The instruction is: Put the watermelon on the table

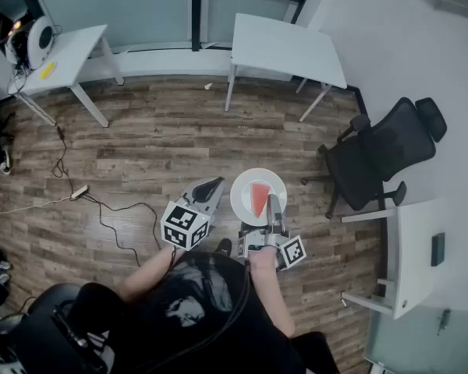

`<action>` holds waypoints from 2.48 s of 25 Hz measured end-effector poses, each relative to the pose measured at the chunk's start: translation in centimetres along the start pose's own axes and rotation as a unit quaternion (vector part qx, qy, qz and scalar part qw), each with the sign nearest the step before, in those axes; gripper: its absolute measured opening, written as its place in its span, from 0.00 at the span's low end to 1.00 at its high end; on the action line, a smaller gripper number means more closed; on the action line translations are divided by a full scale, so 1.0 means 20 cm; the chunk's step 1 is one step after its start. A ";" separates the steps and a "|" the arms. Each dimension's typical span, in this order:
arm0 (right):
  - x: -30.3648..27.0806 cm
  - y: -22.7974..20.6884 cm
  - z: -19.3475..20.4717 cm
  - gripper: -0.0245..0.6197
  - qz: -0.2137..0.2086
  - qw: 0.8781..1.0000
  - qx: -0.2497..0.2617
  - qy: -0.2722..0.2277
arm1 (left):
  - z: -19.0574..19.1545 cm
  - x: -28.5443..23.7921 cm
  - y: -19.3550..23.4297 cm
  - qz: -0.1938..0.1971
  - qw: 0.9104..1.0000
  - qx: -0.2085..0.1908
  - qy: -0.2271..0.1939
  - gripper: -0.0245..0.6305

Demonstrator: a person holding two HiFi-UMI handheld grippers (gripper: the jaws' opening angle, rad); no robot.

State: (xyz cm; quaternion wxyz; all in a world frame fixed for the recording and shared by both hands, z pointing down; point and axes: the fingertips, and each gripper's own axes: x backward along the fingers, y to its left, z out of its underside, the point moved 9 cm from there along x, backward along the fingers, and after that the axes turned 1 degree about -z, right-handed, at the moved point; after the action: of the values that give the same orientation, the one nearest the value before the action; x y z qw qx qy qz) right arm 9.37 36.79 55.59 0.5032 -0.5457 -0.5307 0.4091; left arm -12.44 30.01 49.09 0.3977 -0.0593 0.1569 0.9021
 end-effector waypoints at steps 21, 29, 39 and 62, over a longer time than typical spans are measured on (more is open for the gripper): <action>0.13 -0.08 0.24 0.08 0.010 1.000 -0.023 0.007 | 0.09 0.27 0.05 0.004 1.000 0.011 0.017 0.04; 0.16 -0.12 0.35 0.08 0.013 1.000 -0.016 0.001 | 0.17 0.34 0.18 0.021 0.999 0.032 0.026 0.05; -0.02 -0.23 0.24 0.08 0.038 0.998 -0.036 -0.019 | 0.17 0.11 0.32 0.026 0.997 0.039 0.056 0.05; -1.06 -0.31 -0.38 0.08 0.049 0.996 -0.065 0.025 | -0.15 -1.03 0.60 -0.026 0.997 0.028 0.068 0.04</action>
State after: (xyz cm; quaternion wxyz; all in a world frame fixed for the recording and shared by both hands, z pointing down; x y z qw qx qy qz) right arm 13.71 14.53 61.12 0.4592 -0.6129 -0.5156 0.3843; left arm -7.48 7.02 53.87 0.4108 -0.1132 0.2070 0.8807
